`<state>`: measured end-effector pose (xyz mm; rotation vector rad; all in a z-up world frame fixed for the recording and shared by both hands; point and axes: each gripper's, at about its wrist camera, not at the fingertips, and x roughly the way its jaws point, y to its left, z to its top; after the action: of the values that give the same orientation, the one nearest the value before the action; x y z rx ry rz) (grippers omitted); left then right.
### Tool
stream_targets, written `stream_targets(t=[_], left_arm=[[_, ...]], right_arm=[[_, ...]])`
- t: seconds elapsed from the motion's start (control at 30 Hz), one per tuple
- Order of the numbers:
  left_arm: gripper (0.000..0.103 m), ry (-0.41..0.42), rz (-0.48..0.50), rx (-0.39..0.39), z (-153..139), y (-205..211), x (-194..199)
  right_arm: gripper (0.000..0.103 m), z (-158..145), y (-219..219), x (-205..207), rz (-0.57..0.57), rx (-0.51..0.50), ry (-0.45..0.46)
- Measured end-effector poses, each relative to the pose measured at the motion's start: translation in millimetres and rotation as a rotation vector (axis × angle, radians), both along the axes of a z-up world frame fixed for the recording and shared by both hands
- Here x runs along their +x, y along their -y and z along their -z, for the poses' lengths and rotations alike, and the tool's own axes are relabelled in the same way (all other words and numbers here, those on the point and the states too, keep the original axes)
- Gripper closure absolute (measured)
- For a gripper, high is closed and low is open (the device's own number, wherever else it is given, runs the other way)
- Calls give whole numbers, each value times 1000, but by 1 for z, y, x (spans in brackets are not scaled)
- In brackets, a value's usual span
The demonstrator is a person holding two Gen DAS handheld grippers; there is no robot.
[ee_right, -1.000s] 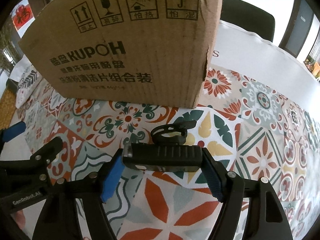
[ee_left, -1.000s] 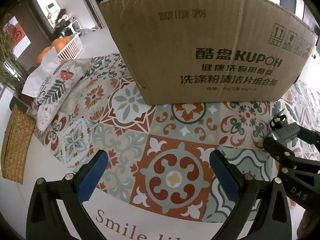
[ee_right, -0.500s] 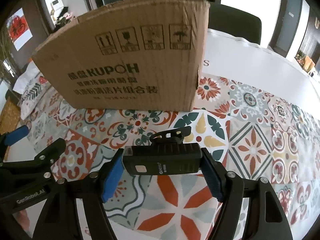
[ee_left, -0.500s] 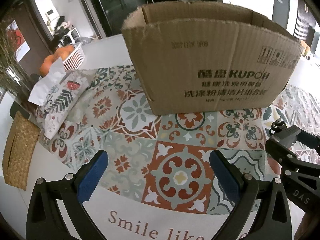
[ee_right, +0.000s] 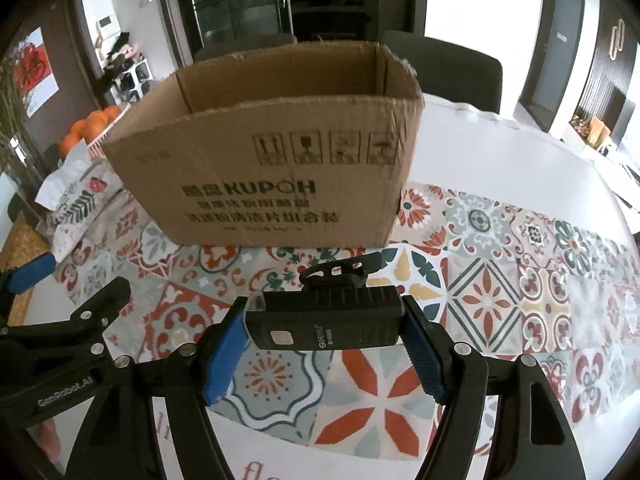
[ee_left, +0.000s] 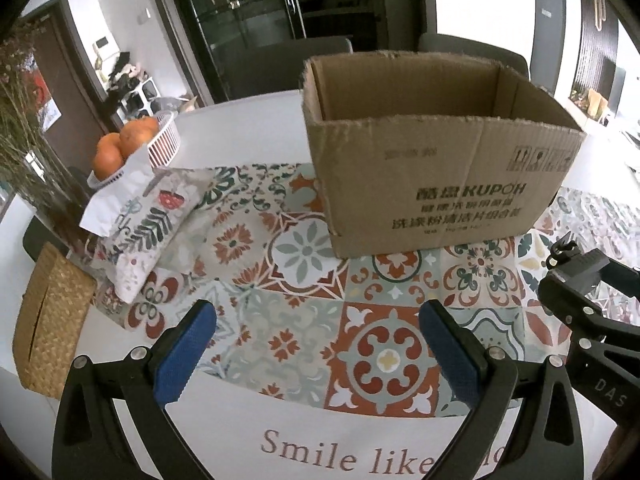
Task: Organize rigid objects
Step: 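Carry the black rectangular device over the box with the right tool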
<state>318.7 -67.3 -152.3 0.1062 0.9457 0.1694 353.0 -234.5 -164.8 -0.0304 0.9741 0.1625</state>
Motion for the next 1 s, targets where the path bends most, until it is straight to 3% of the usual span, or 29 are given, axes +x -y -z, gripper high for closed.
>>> stream_targets(t=[1.0], left_arm=[[0,235,74,5,-98,-27,-9]], right_arm=[[29,-98,-26,-19,79,20,213]])
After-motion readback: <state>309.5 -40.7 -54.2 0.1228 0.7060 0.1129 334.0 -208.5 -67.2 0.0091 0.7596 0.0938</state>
